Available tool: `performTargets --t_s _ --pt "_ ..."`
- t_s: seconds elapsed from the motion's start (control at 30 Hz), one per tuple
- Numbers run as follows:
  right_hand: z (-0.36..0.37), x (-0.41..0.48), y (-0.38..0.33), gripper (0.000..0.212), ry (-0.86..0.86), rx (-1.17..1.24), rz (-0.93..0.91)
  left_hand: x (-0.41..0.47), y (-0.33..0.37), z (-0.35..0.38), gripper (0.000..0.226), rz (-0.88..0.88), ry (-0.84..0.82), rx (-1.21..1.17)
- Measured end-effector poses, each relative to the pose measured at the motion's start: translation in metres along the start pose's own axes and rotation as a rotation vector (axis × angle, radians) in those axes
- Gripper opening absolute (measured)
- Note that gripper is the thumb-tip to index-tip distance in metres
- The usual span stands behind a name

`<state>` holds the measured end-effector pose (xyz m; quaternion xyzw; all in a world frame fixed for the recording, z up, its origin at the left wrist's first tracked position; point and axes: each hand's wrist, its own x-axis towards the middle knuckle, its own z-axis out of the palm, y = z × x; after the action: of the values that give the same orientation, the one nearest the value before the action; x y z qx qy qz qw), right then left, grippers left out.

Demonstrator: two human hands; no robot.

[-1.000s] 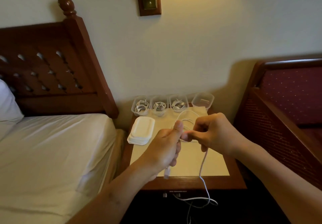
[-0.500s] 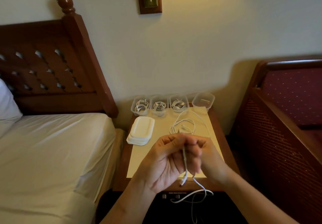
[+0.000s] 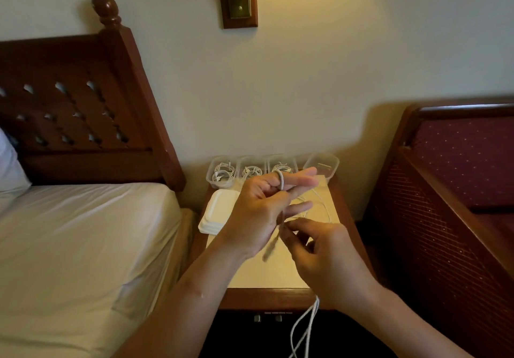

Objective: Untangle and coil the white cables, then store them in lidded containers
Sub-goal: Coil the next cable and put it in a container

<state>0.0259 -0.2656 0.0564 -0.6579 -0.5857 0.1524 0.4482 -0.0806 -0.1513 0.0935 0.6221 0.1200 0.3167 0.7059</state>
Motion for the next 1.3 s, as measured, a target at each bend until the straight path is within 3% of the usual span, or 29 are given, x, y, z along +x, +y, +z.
performTargets --t_s 0.2,0.33,0.5,0.6,0.77,0.83,0.97,1.13,1.2,1.27,1.3 --pt "-0.036 0.015 -0.022 0.017 0.008 -0.244 -0.107 0.010 0.028 0.000 0.042 -0.060 -0.108 0.580" --pt "-0.054 0.022 -0.022 0.015 -0.051 -0.071 -0.161 0.011 0.035 -0.006 0.044 -0.133 -0.211 0.778" --pt "-0.073 0.029 -0.023 0.010 -0.100 -0.029 -0.297 0.007 0.032 -0.010 0.024 -0.301 -0.383 0.464" --pt "-0.078 0.034 -0.018 0.013 -0.012 0.008 -0.334 0.001 0.028 -0.012 0.032 -0.313 -0.456 0.310" --pt "-0.077 0.043 -0.003 0.007 -0.023 0.005 -0.541 -0.008 0.023 -0.011 0.039 -0.426 -0.486 0.065" --pt "-0.076 0.048 0.004 0.008 0.002 0.028 -0.541 -0.009 0.021 -0.014 0.047 -0.433 -0.493 0.010" --pt "-0.057 0.048 0.014 0.009 0.035 0.292 -0.391 -0.015 0.013 -0.013 0.042 -0.371 -0.462 -0.259" --pt "-0.021 0.035 0.018 0.024 0.081 0.704 0.028 -0.024 0.002 -0.006 0.034 -0.264 -0.436 -0.621" --pt "-0.007 0.029 0.014 0.034 0.064 0.761 0.131 -0.024 0.000 -0.003 0.033 -0.225 -0.420 -0.696" --pt "0.004 0.025 0.011 0.024 0.039 0.739 0.157 -0.021 -0.003 -0.004 0.034 -0.126 -0.368 -0.652" --pt "0.008 0.023 0.013 0.035 0.028 0.678 0.146 -0.019 -0.004 -0.004 0.034 -0.090 -0.337 -0.635"
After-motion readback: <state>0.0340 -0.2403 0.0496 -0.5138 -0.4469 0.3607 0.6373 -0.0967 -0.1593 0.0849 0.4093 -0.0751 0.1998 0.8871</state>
